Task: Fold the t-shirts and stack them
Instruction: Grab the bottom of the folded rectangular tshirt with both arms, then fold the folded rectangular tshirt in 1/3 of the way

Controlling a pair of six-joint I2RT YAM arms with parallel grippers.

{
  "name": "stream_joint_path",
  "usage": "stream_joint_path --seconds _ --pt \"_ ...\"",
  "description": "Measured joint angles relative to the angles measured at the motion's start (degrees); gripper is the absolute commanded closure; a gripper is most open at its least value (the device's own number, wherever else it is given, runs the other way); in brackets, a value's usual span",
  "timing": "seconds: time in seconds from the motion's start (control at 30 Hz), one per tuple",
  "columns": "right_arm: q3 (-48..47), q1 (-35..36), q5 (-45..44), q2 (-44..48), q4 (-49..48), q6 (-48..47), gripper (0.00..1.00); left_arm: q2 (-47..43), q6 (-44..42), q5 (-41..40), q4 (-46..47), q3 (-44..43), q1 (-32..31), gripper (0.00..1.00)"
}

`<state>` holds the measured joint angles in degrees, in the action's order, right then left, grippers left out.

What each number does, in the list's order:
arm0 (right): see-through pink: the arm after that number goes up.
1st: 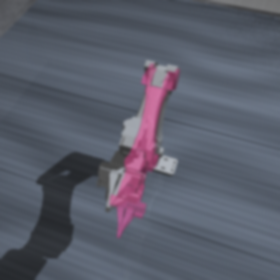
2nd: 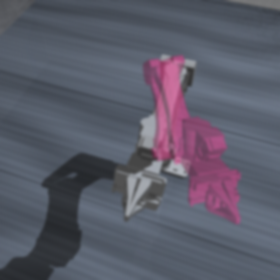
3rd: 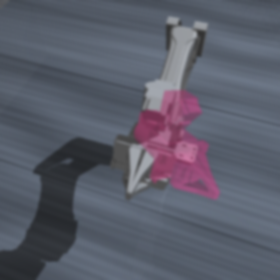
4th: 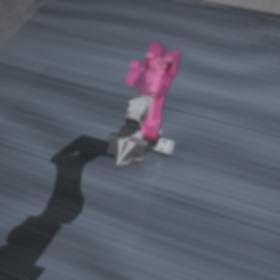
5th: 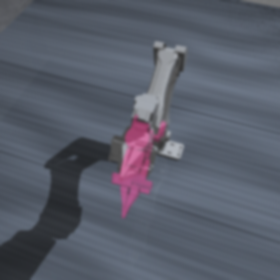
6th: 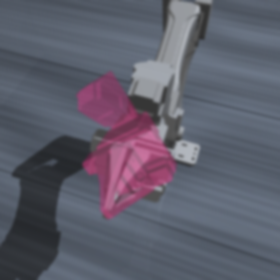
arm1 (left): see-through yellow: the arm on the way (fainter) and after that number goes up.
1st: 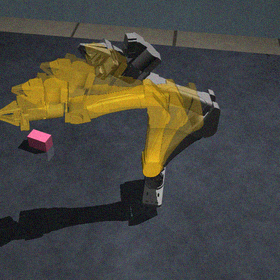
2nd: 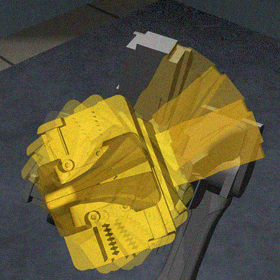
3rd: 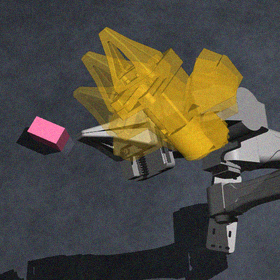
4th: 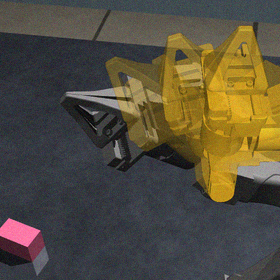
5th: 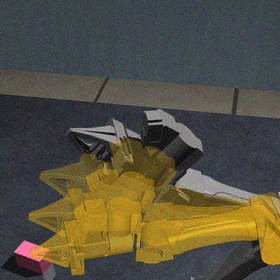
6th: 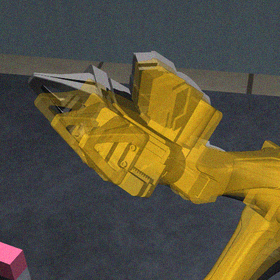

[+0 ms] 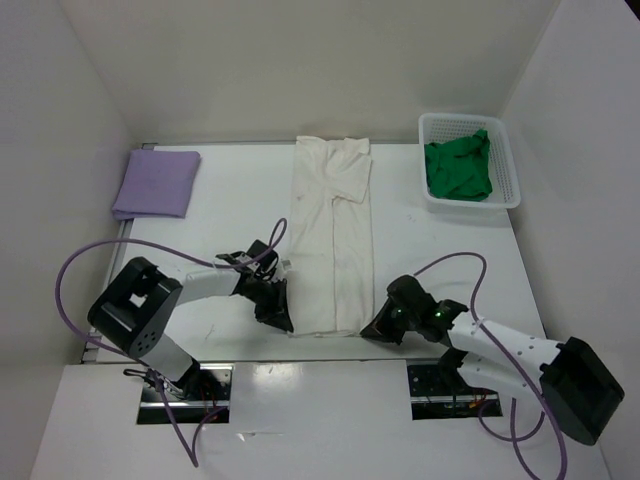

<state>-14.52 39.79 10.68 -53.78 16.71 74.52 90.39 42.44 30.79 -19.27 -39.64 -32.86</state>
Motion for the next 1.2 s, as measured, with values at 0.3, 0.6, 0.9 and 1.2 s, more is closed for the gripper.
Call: stream_joint_path --seconds 0.3,0.6,0.9,1.2 --pt "-2.9 12.0 0.1 19.3 13.4 7.9 1.00 -15.4 -0.2 3.4 -9.6 7.4 0.3 1.00" --pt "-21.1 -7.8 2.5 1.5 16.1 -6.9 1.00 -16.2 -2.2 3.9 -18.2 -14.6 12.4 1.00" --pt "-44.4 -24.1 5.7 -33.4 7.7 -27.9 1.00 10.1 -3.7 0.2 -11.2 -31.2 18.4 1.00" --pt "-59.4 -26.9 5.7 -52.0 5.2 -34.7 0.96 24.2 -3.7 -3.3 -8.3 -45.6 20.3 0.91"
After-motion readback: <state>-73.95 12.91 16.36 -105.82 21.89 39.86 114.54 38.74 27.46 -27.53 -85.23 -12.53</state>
